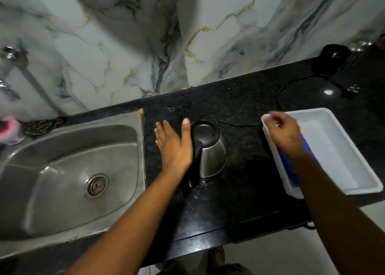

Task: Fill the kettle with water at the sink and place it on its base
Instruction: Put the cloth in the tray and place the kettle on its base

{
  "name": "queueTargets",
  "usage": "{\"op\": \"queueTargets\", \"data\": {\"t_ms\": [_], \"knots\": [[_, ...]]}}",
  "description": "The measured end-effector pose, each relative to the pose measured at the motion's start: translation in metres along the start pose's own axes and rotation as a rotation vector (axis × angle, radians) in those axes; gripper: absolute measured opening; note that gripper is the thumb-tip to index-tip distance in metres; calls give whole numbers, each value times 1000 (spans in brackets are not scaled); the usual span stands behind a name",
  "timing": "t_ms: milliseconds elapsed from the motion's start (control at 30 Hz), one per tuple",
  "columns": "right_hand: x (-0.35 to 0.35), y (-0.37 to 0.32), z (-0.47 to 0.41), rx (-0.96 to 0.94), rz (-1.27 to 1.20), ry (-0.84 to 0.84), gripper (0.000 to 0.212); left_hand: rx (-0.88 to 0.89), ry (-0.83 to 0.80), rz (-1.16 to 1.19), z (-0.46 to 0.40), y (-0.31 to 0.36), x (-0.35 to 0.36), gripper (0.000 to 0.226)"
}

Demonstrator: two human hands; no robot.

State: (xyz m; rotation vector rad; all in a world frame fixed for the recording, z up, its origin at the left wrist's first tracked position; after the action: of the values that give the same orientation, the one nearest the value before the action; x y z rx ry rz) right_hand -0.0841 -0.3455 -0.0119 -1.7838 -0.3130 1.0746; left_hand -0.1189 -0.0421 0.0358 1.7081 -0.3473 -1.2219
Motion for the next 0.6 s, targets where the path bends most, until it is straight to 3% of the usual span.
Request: {"op": "queueTargets", "data": {"t_ms": [100,200,300,400,600], "knots": [[63,-25,27,204,-147,-331,32,-116,51,149,38,-39,-6,89],[107,-42,45,411,-267,-501,44,-228,99,242,64,-50,5,66],[125,-44,57,600,-334,-512,52,-289,178,324,62,-48,13,53],[131,-36,60,649,-307,-488,58,-262,215,366,57,-50,17,52],[135,-34,66,645,-390,-499,62,-145,162,427,29,-50,5,82]]}}
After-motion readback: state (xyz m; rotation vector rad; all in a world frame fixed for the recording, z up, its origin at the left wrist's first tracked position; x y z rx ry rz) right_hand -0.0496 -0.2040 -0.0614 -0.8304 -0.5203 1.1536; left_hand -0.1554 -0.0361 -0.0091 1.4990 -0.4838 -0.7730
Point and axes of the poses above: each hand's wrist, its own z-axis away from the middle knuckle, its own x-axis out of the palm, y = z × x, the point moved 1 cm from there along -z, towards the middle knuckle, and after that the axes turned 15 degrees about y, right-handed, at the moved point
